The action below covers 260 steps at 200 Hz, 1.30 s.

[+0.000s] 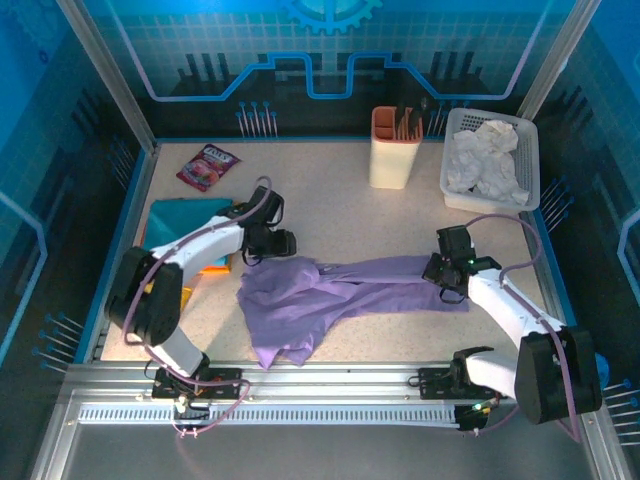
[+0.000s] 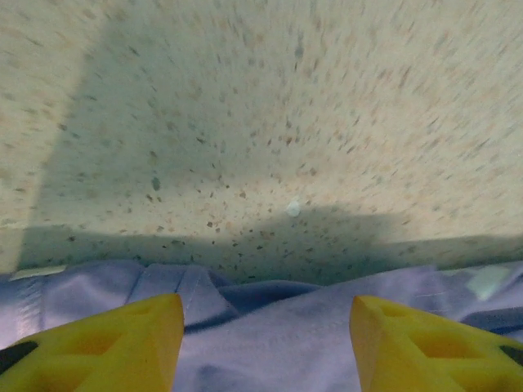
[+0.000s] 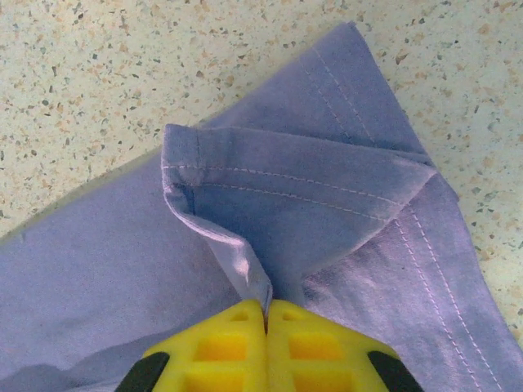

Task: Fold and stack the t-shirts

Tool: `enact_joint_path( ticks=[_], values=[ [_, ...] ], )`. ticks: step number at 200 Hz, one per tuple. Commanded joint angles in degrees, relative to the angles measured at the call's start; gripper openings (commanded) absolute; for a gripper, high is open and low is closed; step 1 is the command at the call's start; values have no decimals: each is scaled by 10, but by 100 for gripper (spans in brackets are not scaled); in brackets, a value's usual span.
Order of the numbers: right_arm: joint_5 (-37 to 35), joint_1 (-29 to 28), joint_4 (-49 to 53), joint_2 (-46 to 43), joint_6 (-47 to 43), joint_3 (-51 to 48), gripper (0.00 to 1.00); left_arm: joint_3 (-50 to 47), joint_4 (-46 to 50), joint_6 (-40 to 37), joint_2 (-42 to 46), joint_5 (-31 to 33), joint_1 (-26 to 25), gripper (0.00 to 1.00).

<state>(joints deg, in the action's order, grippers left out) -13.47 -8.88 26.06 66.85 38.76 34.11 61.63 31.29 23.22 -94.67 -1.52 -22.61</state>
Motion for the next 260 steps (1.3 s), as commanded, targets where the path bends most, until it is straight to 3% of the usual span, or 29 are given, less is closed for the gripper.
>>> enact_joint_path(
  ticks=[1, 45, 116, 180, 260],
  values=[
    [0, 11, 9, -5, -9, 1, 0, 5, 4, -58, -22, -57, -2, 58],
    [13, 13, 3, 9, -11, 9, 0, -7, -59, -32, -52, -119, -9, 59],
    [16, 14, -1, 14, -11, 11, 0, -8, -60, -20, -68, -138, -20, 43],
    [5, 14, 13, 6, -22, 45, 0, 0, -26, -10, -20, -95, -20, 6],
    [2, 14, 33, -2, -39, 99, 0, 86, 98, -42, 86, -3, -29, 5]
  ],
)
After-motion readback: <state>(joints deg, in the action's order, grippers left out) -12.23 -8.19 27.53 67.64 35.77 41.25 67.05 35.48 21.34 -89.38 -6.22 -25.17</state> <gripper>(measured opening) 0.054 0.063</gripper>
